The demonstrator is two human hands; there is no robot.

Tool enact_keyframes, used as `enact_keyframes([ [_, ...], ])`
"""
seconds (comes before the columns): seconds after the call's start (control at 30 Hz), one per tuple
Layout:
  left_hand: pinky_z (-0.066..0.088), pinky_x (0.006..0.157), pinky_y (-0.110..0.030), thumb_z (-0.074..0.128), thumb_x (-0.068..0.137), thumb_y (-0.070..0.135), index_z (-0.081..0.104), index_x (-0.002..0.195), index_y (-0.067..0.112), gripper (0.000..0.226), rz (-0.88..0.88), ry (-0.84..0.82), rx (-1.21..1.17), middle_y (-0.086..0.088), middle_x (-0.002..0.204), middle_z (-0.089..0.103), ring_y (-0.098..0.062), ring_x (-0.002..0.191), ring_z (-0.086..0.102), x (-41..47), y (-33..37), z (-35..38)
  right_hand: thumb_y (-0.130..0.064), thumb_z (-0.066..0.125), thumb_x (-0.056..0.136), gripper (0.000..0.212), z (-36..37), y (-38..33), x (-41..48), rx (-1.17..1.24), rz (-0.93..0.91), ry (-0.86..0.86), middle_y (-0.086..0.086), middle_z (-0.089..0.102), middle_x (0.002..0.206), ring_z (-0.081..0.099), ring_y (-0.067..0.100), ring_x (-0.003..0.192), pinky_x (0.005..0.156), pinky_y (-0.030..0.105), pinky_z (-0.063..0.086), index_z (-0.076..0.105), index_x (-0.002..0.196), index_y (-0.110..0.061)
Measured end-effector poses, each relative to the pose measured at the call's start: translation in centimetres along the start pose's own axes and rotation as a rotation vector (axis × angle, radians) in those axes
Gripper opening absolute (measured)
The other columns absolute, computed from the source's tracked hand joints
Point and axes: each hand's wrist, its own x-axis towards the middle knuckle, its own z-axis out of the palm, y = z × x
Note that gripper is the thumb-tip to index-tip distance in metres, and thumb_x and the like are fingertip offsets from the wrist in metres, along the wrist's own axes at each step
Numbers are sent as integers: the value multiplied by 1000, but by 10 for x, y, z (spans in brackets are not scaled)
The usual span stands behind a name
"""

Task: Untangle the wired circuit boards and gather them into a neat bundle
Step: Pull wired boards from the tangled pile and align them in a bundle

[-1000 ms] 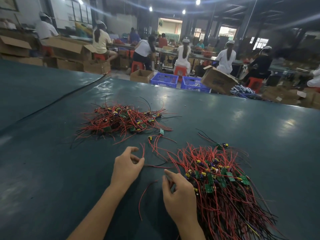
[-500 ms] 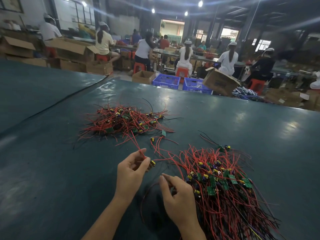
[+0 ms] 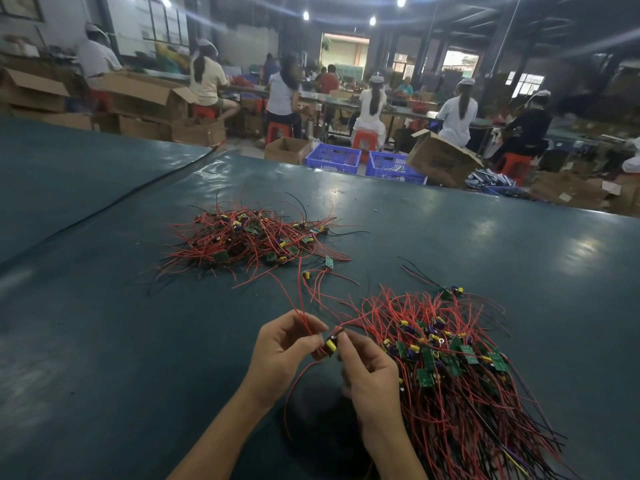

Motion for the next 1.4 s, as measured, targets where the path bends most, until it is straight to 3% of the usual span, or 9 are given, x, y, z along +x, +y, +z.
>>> enact_keyframes([
  [0.17, 53, 60, -23, 57, 71, 1, 60, 74, -1, 4, -7, 5, -17, -2, 63, 63, -11, 60, 60, 0, -6, 0, -33, 76, 63, 17, -1, -1, 1, 127, 117, -22, -5, 47, 54, 36, 4, 41, 37, 17, 32, 76, 75, -21],
  [0.37, 54, 60, -29, 76, 76, 24, 64, 84, 5, 24, -200, -127, 53, -7, 68, 68, -21, 62, 65, -2, -18, -2, -31, 72, 69, 7, 0, -1, 0, 106, 73, 81, -3, 56, 58, 42, 5, 44, 39, 18, 35, 74, 70, -24],
  [0.5, 55, 64, -26, 73, 76, 35, 69, 88, 9, 28, -225, -183, 133, -6, 71, 72, -19, 66, 70, -4, -22, 1, -27, 70, 74, 7, -1, -2, 1, 79, 14, 129, 0, 72, 72, 67, 11, 67, 64, 28, 56, 77, 73, -24],
  [0.7, 54, 64, -26, 66, 85, 26, 68, 87, 10, 17, -231, -95, 138, -6, 67, 69, -19, 64, 68, -2, -25, 3, -17, 71, 85, 13, -1, 2, 3, -42, -37, 198, 2, 73, 76, 66, 12, 72, 72, 30, 53, 77, 74, -20],
  [0.87, 53, 66, -30, 66, 88, 37, 65, 80, 12, 26, -215, -130, 195, -2, 67, 67, -15, 65, 64, -1, -25, 1, -21, 68, 87, 18, 1, -1, -1, -66, 0, 100, -1, 67, 59, 57, 7, 55, 55, 21, 48, 78, 73, -17],
  [1.0, 54, 71, -41, 59, 81, 46, 63, 79, 12, 34, -197, -156, 240, -1, 66, 65, -16, 66, 63, -3, -26, 2, -23, 68, 86, 21, 3, -4, -2, -74, -29, 95, 11, 72, 69, 68, 22, 67, 70, 37, 57, 78, 71, -13],
  [1.13, 55, 68, -32, 61, 79, 55, 65, 84, 15, 41, -163, -162, 265, -2, 70, 69, -16, 67, 66, -5, -26, 2, -28, 68, 81, 18, 4, -7, -5, -67, -27, 92, 7, 74, 72, 71, 18, 70, 67, 32, 58, 80, 74, -16],
  [1.27, 50, 62, -29, 60, 83, 59, 67, 72, 24, 37, -123, -195, 292, 0, 68, 67, -13, 64, 63, -6, -26, 4, -14, 65, 89, 24, 3, -9, -5, -29, 7, 109, 10, 75, 78, 73, 19, 73, 62, 23, 57, 79, 70, -15],
  [1.4, 47, 58, -26, 62, 81, 53, 64, 61, 27, 33, -79, -105, 282, 1, 58, 63, -12, 55, 59, -6, -26, 6, -19, 63, 92, 24, 2, -7, -3, -55, 63, 130, 8, 74, 71, 65, 20, 60, 56, 34, 52, 79, 74, -16],
])
